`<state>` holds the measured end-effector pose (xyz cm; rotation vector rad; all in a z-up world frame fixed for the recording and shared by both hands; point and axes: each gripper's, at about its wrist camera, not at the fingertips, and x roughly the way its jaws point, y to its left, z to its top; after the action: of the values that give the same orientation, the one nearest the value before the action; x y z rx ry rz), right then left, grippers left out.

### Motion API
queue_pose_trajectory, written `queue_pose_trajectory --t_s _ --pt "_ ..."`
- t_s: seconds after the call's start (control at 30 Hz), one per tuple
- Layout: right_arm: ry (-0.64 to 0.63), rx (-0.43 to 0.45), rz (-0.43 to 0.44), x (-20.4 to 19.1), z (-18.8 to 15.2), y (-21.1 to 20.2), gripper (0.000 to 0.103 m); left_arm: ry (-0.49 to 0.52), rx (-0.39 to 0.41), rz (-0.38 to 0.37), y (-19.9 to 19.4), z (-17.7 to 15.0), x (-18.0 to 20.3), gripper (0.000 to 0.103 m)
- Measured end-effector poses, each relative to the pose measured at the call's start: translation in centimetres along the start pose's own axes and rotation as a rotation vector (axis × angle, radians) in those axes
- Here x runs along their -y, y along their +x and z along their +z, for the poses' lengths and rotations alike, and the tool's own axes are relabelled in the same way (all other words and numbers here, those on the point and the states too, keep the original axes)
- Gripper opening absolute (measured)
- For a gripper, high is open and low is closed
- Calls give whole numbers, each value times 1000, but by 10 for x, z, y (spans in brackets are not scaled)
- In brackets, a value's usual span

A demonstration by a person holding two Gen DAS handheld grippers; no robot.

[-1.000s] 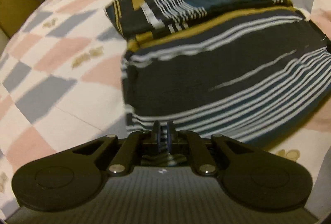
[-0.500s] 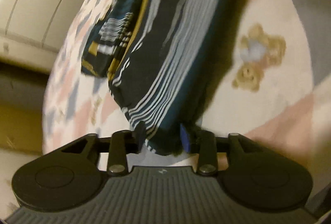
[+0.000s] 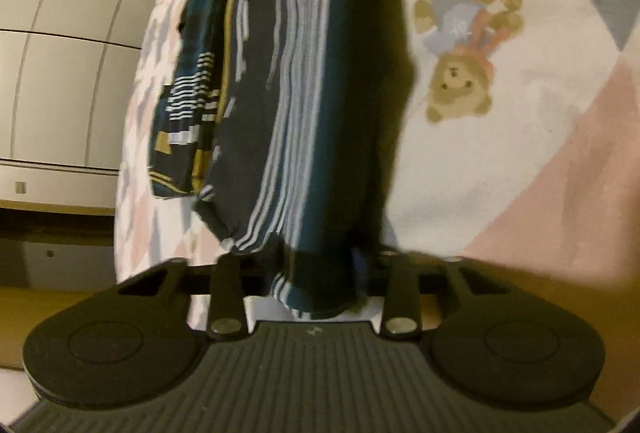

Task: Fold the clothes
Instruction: 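Lift the sweater edge with both tools and fold it over lengthwise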

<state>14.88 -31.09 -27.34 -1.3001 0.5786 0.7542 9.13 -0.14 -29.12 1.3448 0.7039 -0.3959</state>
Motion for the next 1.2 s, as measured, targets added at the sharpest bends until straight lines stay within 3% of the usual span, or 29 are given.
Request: queue_pose_trajectory --t_s 0.07,0.23,0.43,0.63,0.7,0.9,1.2 --pt "61 6 88 19 -1 -1 18 -22 8 -29 -2 -1 -7 15" --pt "301 -3 296 104 1 -1 11 -252 2 -175 -4 0 -75 12" --pt "436 41 329 218 10 15 10 -508 30 -241 18 2 -193 12" --pt "565 36 299 324 11 83 10 -670 39 -246 104 16 -309 12" --pt "623 9 319 352 12 118 10 -723 19 -279 139 19 -335 12" --pt "680 -87 425 387 13 204 10 -797 -78 -388 229 24 -362 12" --pt "657 -90 456 410 16 249 10 -809 -73 -432 273 15 -381 12"
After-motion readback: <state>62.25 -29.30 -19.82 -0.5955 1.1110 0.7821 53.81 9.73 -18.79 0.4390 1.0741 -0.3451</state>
